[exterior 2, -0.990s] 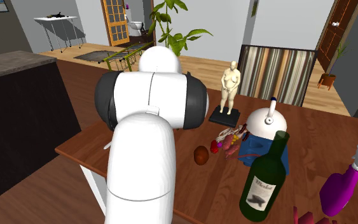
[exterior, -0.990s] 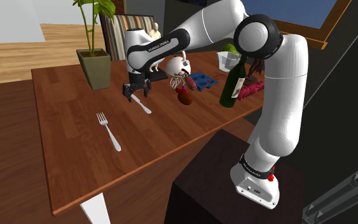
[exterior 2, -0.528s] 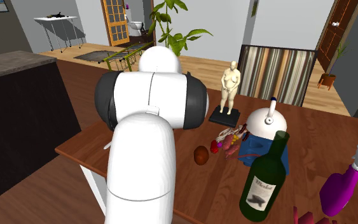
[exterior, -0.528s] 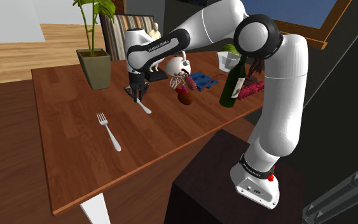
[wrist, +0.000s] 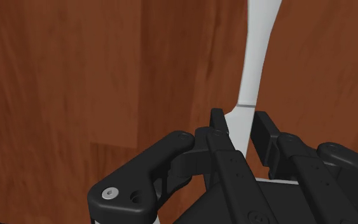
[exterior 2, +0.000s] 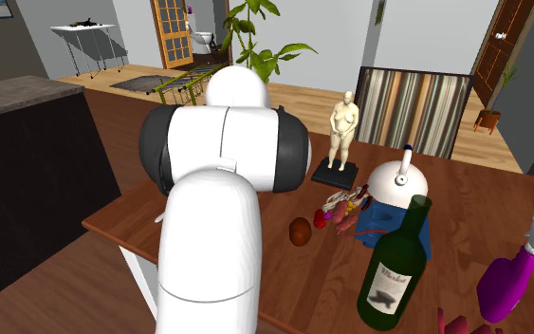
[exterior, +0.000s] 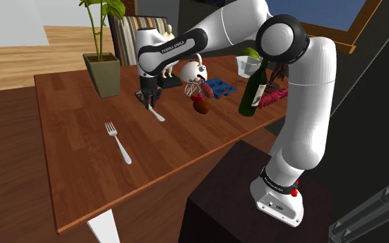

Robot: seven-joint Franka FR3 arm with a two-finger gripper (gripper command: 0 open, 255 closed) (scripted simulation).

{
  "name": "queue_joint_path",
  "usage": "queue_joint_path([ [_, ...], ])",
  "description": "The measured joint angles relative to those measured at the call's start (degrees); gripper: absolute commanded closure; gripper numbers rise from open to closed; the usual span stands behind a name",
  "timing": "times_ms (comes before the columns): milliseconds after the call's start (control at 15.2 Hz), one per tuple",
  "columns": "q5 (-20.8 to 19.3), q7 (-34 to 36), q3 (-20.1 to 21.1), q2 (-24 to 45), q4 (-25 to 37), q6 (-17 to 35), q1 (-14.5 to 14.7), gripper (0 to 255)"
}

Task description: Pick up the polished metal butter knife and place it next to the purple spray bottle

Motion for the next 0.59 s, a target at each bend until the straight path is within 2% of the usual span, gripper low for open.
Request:
queue_joint_path([
  [594,0.7,-0.6,0.2,-2.5,3.3,-5.7,-0.2,255],
])
